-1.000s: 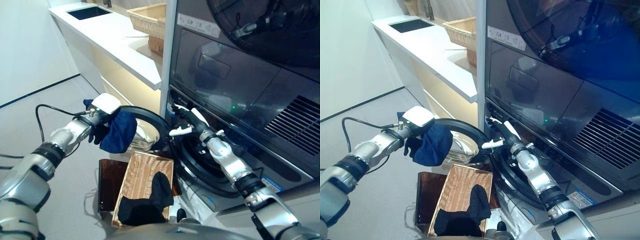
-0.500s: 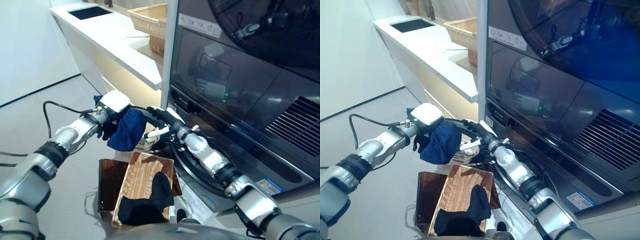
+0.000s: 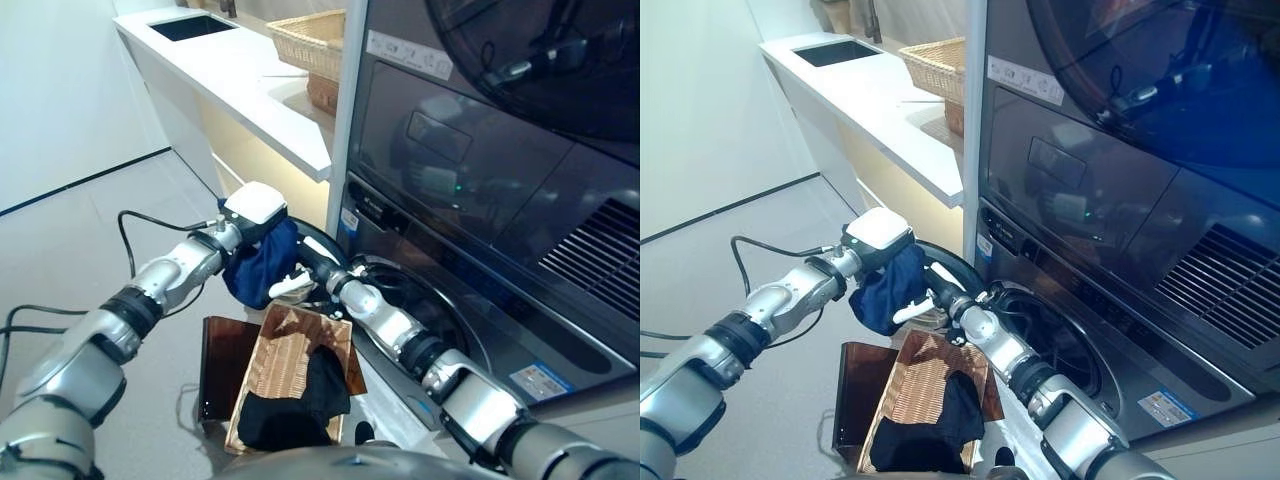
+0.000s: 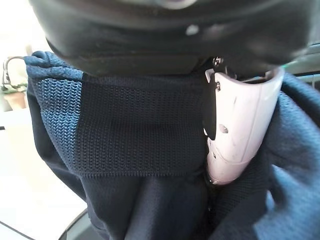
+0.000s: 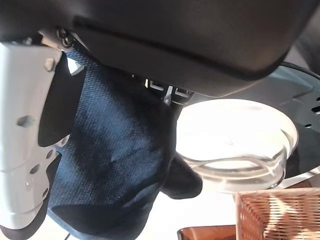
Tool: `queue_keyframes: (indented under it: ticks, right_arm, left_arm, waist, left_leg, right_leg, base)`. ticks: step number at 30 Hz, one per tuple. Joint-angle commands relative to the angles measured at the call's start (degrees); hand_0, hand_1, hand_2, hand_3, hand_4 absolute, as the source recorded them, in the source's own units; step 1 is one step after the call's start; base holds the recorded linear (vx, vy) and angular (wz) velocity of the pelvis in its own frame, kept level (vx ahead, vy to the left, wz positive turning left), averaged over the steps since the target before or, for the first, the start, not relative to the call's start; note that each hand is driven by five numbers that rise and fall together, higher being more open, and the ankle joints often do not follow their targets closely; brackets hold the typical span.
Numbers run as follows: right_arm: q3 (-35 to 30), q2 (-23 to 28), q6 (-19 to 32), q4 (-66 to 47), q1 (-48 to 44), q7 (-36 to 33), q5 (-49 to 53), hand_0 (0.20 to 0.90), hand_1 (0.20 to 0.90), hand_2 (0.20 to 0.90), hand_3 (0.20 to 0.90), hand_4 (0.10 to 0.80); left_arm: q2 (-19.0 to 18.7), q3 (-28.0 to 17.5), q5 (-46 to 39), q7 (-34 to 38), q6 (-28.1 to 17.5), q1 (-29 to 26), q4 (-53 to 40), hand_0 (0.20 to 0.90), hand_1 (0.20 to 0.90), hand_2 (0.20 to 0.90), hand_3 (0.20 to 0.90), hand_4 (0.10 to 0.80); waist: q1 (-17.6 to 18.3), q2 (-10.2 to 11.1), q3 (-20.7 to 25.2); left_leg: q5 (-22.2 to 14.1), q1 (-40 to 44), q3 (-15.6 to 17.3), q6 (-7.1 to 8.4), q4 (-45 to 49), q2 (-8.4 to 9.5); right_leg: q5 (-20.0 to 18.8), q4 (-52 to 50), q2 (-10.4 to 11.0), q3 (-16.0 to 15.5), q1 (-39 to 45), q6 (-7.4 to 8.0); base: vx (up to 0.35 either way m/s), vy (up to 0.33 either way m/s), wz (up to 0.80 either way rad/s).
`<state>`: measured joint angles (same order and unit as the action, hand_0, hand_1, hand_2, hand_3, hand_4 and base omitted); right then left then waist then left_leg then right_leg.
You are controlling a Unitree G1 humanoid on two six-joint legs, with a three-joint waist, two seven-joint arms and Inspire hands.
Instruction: Pick up the clothes and place them into the washing machine
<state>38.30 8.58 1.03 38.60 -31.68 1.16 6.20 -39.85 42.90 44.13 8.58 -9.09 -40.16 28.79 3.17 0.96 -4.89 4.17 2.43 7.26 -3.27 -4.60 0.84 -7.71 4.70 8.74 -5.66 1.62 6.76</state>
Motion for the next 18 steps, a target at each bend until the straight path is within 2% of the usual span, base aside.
queue_keyframes:
  ticks: [1, 18]
  right_arm:
    - [1.38, -6.06, 3.79, 3.86, -8.08, 0.47, 0.91, 0.9, 0.9, 0.9, 0.9, 0.8]
    - [0.25, -7.02, 3.15, 6.96, -9.38, -0.75, 2.14, 0.9, 0.9, 0.9, 0.9, 0.8]
  left_arm:
    - [2.47, -4.96, -4.65, 3.55, -0.23, -7.19, -2.46, 0.2, 0.2, 0.2, 0.2, 0.3]
    - [5.73, -6.54, -7.58, 2.69, -0.86, -7.24, -8.61, 0.2, 0.2, 0.2, 0.2, 0.3]
  waist:
    - [-2.4, 0.47, 7.0]
    - [-2.71, 0.11, 7.17]
  left_leg:
    - [-2.82, -1.18, -0.24, 2.7, 0.0, 0.27]
    - [-3.0, -1.04, -0.22, 2.59, -0.02, 0.39]
  right_leg:
    - [5.03, -5.58, 2.7, -0.56, -2.12, 2.05]
    - [4.94, -5.46, 2.83, -0.4, -2.03, 1.97]
  base:
    - [0.0, 0.0, 0.0]
    - [0.0, 0.0, 0.0]
